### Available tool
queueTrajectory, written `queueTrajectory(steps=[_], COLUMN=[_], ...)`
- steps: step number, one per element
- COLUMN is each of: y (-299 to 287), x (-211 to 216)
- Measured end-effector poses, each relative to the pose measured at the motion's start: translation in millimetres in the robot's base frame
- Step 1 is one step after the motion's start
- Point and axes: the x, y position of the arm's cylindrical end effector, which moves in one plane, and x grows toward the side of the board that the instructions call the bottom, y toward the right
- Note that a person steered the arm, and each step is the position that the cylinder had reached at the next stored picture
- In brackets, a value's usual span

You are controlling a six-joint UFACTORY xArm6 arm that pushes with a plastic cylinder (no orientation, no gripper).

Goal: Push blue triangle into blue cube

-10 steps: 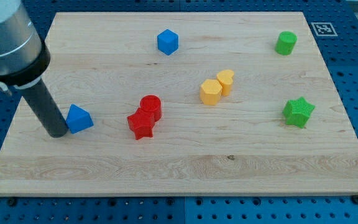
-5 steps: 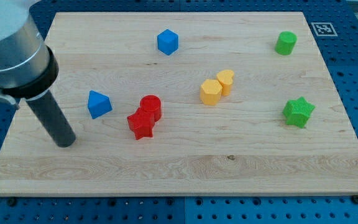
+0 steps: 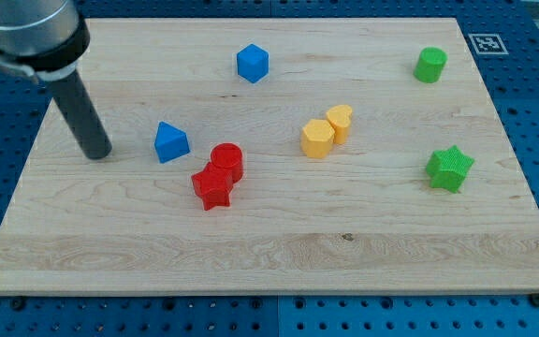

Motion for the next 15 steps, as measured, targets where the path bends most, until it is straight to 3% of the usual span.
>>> queueTrajectory(steps=[1,3,5,6,7,9,11,12,14,15], y=[26,82,38,45,80,119,105,136,174,177], x=[17,-67,-6,20,0,-114,-45,-42,-104,-109])
